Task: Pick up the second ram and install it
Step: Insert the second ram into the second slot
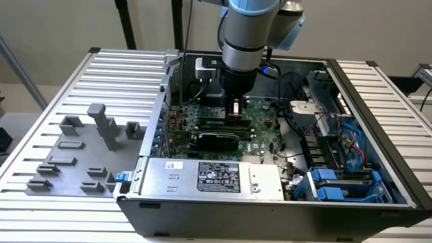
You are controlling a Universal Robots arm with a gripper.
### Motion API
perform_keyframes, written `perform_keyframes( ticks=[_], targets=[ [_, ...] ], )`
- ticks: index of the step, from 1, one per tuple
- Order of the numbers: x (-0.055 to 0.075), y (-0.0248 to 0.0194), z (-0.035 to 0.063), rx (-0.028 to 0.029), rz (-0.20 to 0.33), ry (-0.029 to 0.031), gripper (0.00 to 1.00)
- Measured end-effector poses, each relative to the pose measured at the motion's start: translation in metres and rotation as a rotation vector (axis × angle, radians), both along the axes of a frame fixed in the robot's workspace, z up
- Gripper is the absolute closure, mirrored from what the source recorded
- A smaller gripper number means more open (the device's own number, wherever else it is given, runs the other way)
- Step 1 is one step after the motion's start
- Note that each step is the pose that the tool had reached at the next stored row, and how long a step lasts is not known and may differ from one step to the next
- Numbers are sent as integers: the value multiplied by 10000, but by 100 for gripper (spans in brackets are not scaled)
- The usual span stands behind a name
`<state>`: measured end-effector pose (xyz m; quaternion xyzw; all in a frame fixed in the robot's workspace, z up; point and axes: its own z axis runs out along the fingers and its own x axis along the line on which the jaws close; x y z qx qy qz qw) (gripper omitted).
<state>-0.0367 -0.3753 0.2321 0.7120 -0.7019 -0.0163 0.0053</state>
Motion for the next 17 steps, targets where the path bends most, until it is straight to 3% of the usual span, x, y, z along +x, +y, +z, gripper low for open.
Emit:
perform_keyframes(
  ticks=[9,17],
  targets=[
    [12,-35,-5,3,-1,-1,86],
    [12,-39,-11,3,-1,-2,86]
  ],
)
